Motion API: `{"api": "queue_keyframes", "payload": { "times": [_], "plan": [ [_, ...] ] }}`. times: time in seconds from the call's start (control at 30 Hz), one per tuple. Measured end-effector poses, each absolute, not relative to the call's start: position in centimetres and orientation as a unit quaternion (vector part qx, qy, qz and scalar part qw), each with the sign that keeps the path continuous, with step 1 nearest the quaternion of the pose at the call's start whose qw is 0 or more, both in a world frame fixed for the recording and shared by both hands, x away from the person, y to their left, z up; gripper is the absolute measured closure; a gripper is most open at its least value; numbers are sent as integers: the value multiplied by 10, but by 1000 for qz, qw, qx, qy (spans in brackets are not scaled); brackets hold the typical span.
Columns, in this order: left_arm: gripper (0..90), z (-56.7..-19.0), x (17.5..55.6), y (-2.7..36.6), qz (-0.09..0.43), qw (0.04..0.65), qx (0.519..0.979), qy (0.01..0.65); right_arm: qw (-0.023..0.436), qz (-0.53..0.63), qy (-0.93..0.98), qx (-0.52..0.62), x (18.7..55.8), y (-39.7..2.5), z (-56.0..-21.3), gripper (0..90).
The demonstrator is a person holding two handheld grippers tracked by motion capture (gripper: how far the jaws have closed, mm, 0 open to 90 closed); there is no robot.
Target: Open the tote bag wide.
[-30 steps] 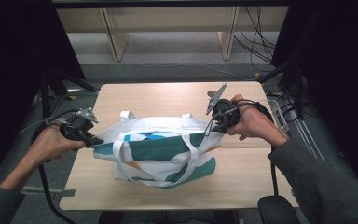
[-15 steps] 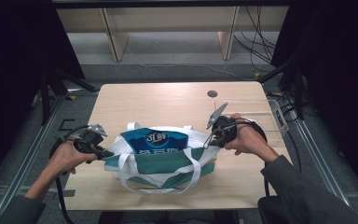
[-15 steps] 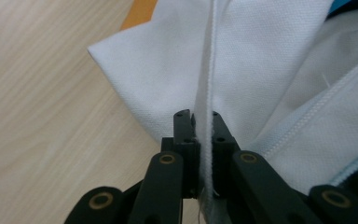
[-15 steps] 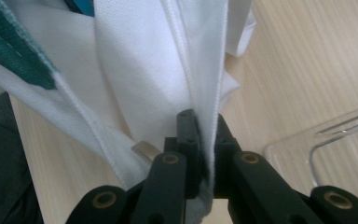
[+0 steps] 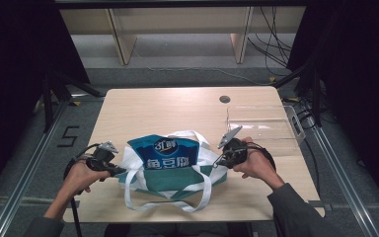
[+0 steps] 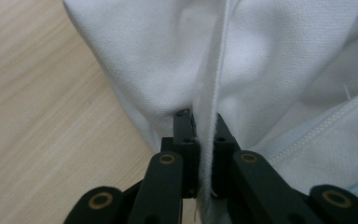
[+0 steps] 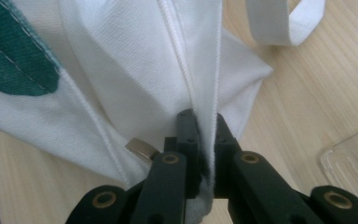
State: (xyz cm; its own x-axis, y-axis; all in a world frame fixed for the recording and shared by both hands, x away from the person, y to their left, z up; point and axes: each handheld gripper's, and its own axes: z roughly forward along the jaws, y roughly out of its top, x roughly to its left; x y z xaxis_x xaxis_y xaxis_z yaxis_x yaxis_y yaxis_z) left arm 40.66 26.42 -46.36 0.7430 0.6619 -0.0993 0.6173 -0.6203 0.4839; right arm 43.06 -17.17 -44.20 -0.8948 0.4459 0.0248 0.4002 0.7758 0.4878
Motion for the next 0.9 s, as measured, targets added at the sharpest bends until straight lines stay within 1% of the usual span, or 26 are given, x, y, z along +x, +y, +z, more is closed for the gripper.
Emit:
{"api": "queue_keyframes", "payload": {
  "times": [0.17, 0.23, 0.27, 0.3, 0.33, 0.37, 0.43, 0.5, 0.6, 0.77, 0.83, 0.9],
  "plan": [
    [853, -472, 409, 261, 41, 247, 898, 362, 52, 238, 944, 222, 429, -168, -456, 865],
    [853, -480, 413, 258, 42, 242, 900, 360, 46, 237, 942, 232, 430, -168, -466, 866],
    [854, -480, 413, 258, 42, 242, 900, 360, 46, 237, 942, 232, 430, -168, -466, 866],
    [854, -482, 415, 256, 42, 242, 897, 367, 36, 225, 943, 242, 430, -165, -473, 866],
    [853, -482, 418, 257, 41, 243, 898, 365, 38, 222, 944, 240, 431, -164, -474, 866],
    [854, -483, 418, 256, 37, 245, 892, 377, 37, 221, 944, 240, 432, -162, -475, 866],
    [854, -483, 424, 257, 44, 246, 891, 378, 54, 218, 944, 240, 437, -160, -475, 866],
    [854, -483, 431, 255, 51, 243, 888, 387, 62, 217, 940, 254, 443, -159, -476, 866],
    [854, -483, 443, 254, 67, 238, 889, 385, 90, 217, 940, 246, 456, -155, -477, 866],
    [850, -483, 454, 253, 76, 238, 885, 393, 106, 217, 938, 250, 472, -153, -476, 863],
    [845, -483, 453, 253, 79, 242, 884, 391, 97, 221, 934, 264, 471, -154, -475, 843],
    [824, -481, 453, 254, 79, 241, 885, 390, 114, 238, 926, 271, 472, -157, -467, 789]
  ]
}}
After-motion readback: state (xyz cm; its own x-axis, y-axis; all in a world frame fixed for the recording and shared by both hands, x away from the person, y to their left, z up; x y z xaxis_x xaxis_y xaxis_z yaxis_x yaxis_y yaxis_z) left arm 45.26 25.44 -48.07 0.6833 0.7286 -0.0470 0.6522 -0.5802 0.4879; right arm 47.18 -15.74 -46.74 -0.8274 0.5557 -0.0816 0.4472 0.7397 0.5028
